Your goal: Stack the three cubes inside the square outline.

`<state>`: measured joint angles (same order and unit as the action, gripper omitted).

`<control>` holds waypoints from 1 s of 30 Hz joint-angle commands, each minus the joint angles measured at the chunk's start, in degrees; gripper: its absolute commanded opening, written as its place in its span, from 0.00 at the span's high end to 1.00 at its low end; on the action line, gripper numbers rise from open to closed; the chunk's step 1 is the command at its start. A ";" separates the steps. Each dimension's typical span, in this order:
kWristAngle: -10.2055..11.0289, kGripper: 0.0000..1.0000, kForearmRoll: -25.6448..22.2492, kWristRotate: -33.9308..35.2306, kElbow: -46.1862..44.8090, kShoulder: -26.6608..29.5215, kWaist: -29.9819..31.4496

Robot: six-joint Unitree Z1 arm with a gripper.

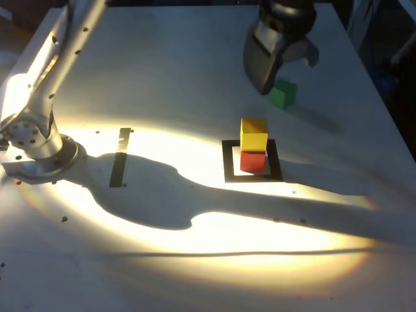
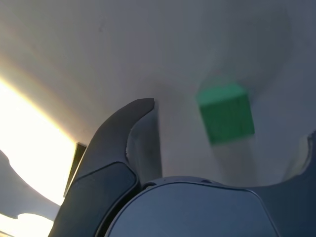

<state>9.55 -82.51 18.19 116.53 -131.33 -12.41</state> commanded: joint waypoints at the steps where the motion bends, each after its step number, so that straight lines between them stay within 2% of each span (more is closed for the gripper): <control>1: -0.46 0.06 -0.48 0.76 0.93 -0.78 -0.45; 7: -2.62 0.12 -1.99 2.04 3.61 -2.21 -1.16; 19: -3.96 0.18 -1.77 2.36 6.36 -6.94 -3.77; 22: -4.01 0.27 -1.67 2.40 6.19 -7.32 -4.31; 27: -3.51 0.51 -1.39 2.90 6.38 -7.06 -4.15; 30: -3.32 0.61 -1.15 3.18 6.51 -7.01 -3.92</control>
<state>6.12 -83.83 21.24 122.74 -138.55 -16.46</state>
